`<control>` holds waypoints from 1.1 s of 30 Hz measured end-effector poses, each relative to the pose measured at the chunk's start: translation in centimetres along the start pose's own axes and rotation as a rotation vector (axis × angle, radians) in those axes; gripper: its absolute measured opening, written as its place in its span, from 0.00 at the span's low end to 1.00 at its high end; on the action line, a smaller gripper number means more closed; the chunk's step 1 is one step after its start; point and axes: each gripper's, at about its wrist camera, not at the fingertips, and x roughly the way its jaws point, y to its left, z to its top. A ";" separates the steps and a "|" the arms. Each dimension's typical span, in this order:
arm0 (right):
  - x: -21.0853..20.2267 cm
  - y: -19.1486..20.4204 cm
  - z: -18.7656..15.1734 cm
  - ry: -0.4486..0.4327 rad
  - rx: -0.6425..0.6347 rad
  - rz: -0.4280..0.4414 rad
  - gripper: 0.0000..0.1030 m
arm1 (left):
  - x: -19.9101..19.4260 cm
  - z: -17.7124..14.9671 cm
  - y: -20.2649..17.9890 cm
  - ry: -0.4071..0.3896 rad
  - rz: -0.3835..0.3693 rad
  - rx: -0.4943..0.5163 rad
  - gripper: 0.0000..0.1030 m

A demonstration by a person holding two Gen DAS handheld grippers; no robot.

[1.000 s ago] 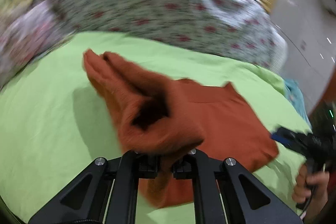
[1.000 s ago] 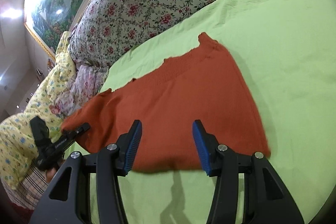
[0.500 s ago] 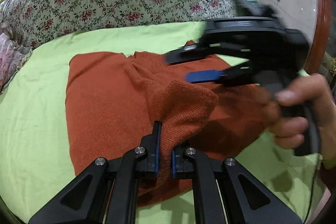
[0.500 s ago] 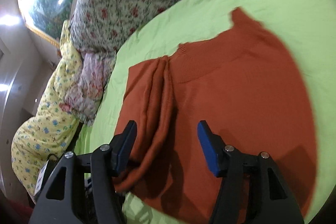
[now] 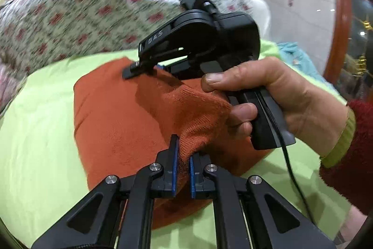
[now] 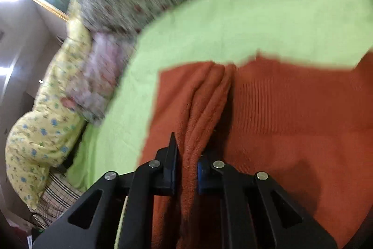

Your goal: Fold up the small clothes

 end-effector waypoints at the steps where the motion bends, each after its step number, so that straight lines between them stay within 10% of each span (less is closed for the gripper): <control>1: -1.7 0.3 -0.1 -0.040 -0.020 0.003 0.13 | 0.1 0.7 -0.9 -0.009 -0.038 0.002 0.06; 10: -11.6 -7.0 -1.3 -0.135 0.049 -0.160 0.13 | 4.8 1.6 -7.4 0.042 -0.191 0.009 0.06; 33: -11.3 -11.0 -2.8 -0.119 0.082 -0.217 0.20 | 7.9 -0.3 -6.3 0.181 -0.209 -0.020 0.18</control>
